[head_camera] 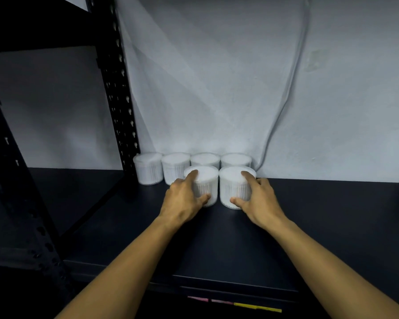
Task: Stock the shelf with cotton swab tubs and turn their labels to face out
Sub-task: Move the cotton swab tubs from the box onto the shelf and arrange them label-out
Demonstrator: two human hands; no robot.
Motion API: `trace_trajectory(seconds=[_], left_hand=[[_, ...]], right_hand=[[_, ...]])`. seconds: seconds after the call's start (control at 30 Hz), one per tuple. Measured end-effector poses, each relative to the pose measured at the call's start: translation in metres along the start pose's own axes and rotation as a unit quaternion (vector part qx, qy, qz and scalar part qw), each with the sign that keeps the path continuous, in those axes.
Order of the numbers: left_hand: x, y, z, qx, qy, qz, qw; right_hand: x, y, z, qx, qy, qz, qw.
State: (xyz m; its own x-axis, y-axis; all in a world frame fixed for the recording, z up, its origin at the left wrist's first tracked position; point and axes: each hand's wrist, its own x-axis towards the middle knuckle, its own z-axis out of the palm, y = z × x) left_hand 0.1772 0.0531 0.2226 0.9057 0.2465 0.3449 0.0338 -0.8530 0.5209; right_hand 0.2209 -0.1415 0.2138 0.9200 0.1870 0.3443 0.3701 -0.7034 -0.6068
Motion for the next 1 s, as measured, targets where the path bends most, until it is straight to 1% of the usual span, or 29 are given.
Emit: trace_trajectory(seconds=[0.33, 0.5, 0.67, 0.73, 0.77, 0.87, 0.93, 1.0], left_hand=[[-0.002, 0.001, 0.001, 0.007, 0.001, -0.001, 1.000], [-0.007, 0.003, -0.002, 0.021, -0.007, -0.008, 1.000], [-0.035, 0.011, -0.016, 0.054, 0.033, 0.008, 0.998], [-0.056, 0.017, -0.022, 0.057, 0.060, 0.029, 0.996], [-0.070, 0.020, -0.023, 0.057, 0.086, 0.051, 0.993], [-0.115, 0.032, -0.015, 0.055, 0.178, 0.160, 0.969], [-0.144, 0.039, -0.006, 0.034, 0.217, 0.218, 0.951], [-0.169, 0.043, 0.006, 0.014, 0.225, 0.253, 0.941]], right_hand=[[0.000, 0.000, -0.001, -0.004, -0.006, 0.004, 1.000], [-0.005, 0.000, -0.007, -0.046, -0.010, 0.006, 0.999], [-0.023, -0.004, -0.022, -0.070, 0.010, 0.016, 0.997], [-0.039, -0.007, -0.028, -0.095, 0.030, 0.000, 0.995], [-0.050, -0.008, -0.031, -0.106, 0.046, -0.012, 0.993], [-0.091, -0.010, -0.039, -0.118, 0.112, -0.059, 0.985], [-0.123, -0.007, -0.044, -0.107, 0.163, -0.117, 0.974], [-0.156, 0.002, -0.048, -0.103, 0.206, -0.182, 0.956]])
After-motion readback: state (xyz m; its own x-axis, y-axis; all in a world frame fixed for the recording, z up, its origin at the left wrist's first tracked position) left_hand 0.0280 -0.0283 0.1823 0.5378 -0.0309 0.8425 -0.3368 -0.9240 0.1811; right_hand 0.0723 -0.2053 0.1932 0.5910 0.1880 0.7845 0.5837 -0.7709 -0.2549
